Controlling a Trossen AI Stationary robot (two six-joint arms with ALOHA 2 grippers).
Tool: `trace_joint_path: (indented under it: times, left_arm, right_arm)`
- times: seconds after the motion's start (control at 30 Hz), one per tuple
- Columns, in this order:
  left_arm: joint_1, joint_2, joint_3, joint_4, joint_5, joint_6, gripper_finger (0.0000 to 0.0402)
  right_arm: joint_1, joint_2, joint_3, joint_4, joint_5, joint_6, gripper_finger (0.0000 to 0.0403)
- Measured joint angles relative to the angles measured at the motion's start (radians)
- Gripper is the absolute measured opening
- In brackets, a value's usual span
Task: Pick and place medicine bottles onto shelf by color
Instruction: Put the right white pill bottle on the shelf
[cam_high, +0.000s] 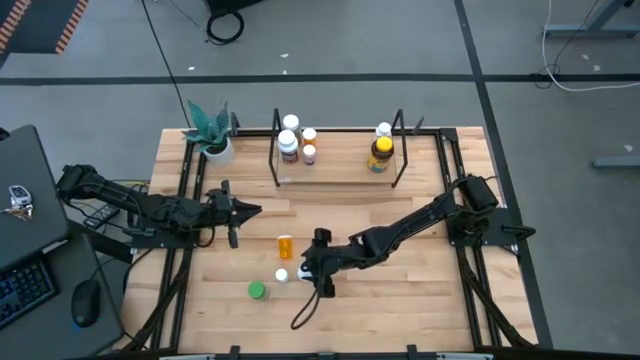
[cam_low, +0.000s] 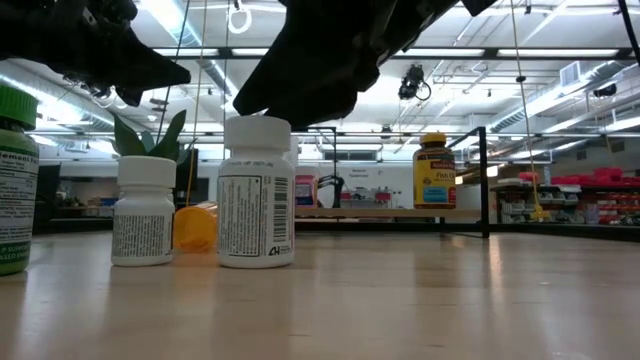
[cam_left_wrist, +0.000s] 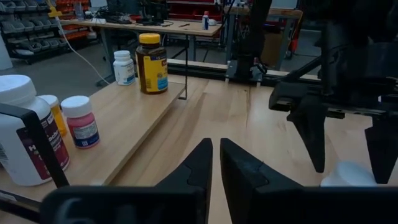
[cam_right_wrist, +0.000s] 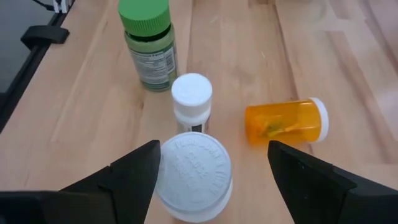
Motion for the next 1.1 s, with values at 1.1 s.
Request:
trace_joint_path:
  times: [1.1]
  left_arm:
    - [0.000, 0.000, 0.000, 0.000, 0.000, -0.026, 0.0033]
  right_arm:
    - [-0.006, -0.016, 0.021, -0.011, 0.001, -0.035, 0.0307]
